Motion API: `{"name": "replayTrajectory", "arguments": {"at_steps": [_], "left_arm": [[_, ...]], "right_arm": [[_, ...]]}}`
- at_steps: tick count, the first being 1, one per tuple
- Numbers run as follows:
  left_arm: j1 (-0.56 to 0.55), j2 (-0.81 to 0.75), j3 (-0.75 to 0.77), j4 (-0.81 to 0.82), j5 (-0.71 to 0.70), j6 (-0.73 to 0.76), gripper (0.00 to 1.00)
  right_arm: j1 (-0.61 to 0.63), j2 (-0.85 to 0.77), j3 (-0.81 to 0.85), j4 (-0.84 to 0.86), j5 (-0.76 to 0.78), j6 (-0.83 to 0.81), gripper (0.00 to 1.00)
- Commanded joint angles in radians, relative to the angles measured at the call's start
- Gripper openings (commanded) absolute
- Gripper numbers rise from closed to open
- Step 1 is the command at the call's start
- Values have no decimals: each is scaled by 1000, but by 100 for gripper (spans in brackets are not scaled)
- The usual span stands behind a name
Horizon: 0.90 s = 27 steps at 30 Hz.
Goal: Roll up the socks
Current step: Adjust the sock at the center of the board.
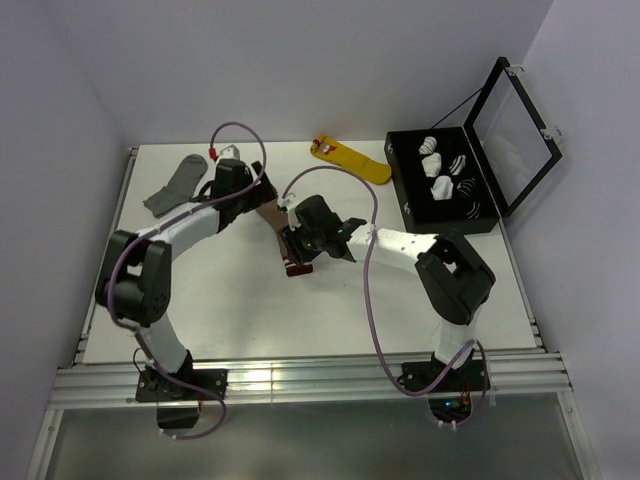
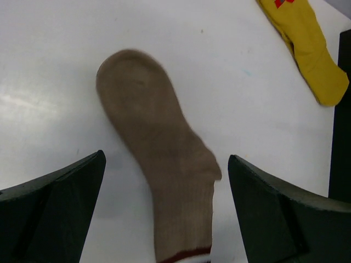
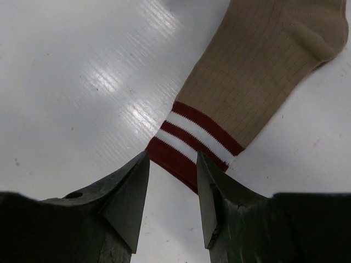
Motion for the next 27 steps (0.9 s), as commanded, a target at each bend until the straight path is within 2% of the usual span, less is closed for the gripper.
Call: {"name": "replayTrajectory", "arguments": {"at_steps": [1, 5, 15, 23, 27], "left_arm": [[-23, 111, 123, 120, -39, 32, 100], [-32, 230, 215, 128, -19, 43, 99], [-52, 428, 283, 129, 12, 35, 99], [-76, 500, 349, 132, 30, 67, 99], [-89, 482, 312, 181, 48, 90, 100]], "right_arm": [[-6, 30, 0, 64, 19, 23, 47], [-6, 43, -15, 84, 13, 46, 47], [-2, 63, -76, 124, -25, 86, 46], [36, 66, -76, 98, -82, 146, 46], [58, 80, -56, 82, -113, 167, 46]]}}
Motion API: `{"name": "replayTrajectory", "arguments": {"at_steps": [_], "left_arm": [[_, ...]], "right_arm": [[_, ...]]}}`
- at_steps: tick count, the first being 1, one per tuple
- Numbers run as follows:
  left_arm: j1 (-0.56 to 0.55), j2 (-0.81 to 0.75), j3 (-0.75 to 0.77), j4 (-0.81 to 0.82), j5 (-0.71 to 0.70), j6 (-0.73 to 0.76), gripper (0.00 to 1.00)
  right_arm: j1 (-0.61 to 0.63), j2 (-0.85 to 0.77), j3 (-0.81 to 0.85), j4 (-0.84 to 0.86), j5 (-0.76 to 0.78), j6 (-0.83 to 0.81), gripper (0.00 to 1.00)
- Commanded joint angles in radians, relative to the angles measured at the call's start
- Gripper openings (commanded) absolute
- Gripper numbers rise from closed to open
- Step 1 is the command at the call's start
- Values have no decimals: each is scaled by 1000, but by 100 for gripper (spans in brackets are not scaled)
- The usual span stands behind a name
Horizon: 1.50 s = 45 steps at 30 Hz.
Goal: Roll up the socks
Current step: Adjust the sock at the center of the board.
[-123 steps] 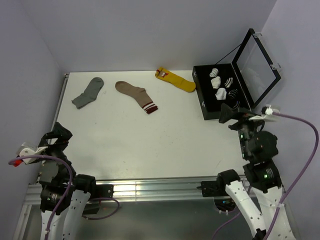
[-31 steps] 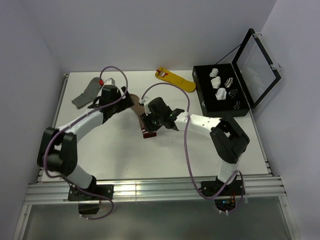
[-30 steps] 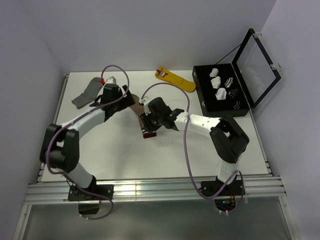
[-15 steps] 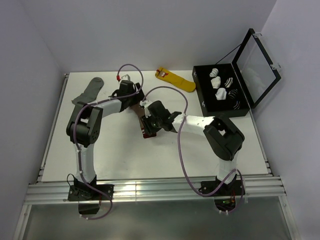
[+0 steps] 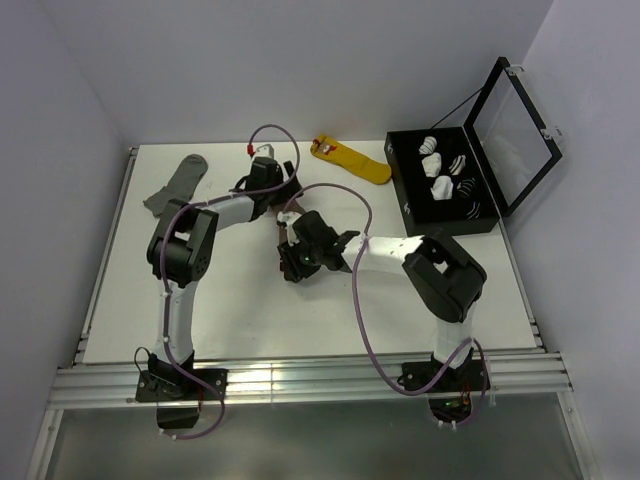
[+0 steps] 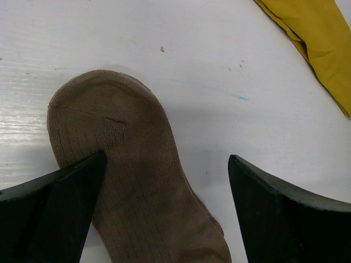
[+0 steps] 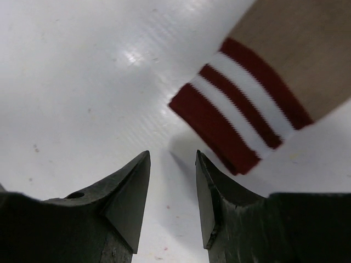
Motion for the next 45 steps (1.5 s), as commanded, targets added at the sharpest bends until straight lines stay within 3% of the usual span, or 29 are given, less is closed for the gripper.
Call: {"name": "replayTrajectory", "arguments": {"at_steps": [1, 8, 15, 22, 27, 33, 39, 45], "left_arm": [[-23, 8, -36, 25, 50, 35, 99], [-46, -41, -96, 81, 101, 140, 100], [-47, -210, -116, 88, 84, 204, 99], [-47, -402, -72, -33, -122, 188, 99], [-30, -564, -56, -247, -303, 112, 100], [-17, -863, -323, -287, -372, 23, 100], [-17, -1147, -614, -292, -350, -86, 100], [-17, -1311, -685, -428, -363, -63, 99]], "right_arm": [[31, 30, 32, 1, -45, 37, 46], [78, -30, 44, -17, -23, 41, 46], [78, -179, 10, -71, 106, -140, 51], [69, -151, 41, -159, 126, -340, 54], [66, -84, 76, -189, 200, -403, 55], [67, -28, 104, -172, 220, -426, 55], [69, 15, 118, -175, 237, -447, 54], [90, 53, 131, -175, 226, -426, 52]]}}
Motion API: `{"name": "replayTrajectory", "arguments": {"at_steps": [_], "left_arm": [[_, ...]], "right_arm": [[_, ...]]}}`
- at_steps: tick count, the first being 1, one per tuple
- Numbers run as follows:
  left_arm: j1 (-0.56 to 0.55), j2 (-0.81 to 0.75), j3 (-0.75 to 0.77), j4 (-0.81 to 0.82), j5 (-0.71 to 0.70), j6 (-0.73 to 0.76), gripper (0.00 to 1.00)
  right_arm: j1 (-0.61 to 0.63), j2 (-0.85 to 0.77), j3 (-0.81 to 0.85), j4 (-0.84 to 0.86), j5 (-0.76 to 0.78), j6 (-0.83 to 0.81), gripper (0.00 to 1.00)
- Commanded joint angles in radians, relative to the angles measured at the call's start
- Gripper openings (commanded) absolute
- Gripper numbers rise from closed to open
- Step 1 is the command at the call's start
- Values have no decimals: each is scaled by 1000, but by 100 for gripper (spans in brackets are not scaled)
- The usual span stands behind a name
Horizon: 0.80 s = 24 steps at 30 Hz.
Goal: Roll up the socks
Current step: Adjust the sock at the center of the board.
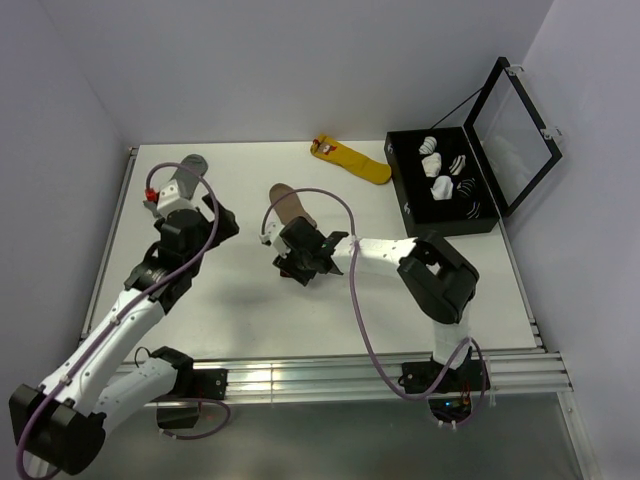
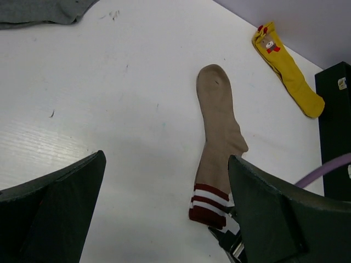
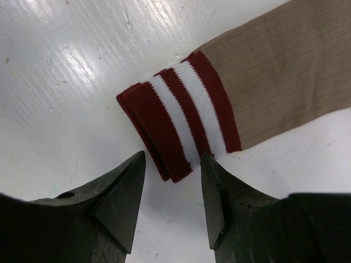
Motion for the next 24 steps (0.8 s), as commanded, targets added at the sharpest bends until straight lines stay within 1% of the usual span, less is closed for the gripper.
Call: {"name": "replayTrajectory", "arguments": {"at_steps": [1, 3, 7, 10, 13, 18, 22, 24], "left_arm": [[-2, -83, -6, -65, -30, -4, 99], [-2, -129, -1, -104, -41, 14, 99], [-2, -193, 3, -121, -91, 55, 99], [0, -226, -1, -118, -131, 80, 99], [0, -244, -14, -110, -153, 85, 100], [8, -240, -20, -110, -133, 80, 100], [17, -235, -20, -107, -119, 80, 100], [23, -233, -20, -107, -111, 79, 100]], "right_arm": [[18, 35, 51, 4, 12, 2, 52], [36, 49, 68, -7, -25, 25, 52], [70, 71, 96, -13, -76, 93, 51], [99, 78, 145, -28, -93, 151, 51], [113, 62, 147, -13, -87, 191, 52], [117, -12, 110, 33, -7, 166, 51], [131, -44, 68, 62, 24, 120, 47], [142, -50, 55, 88, 47, 93, 47]]}}
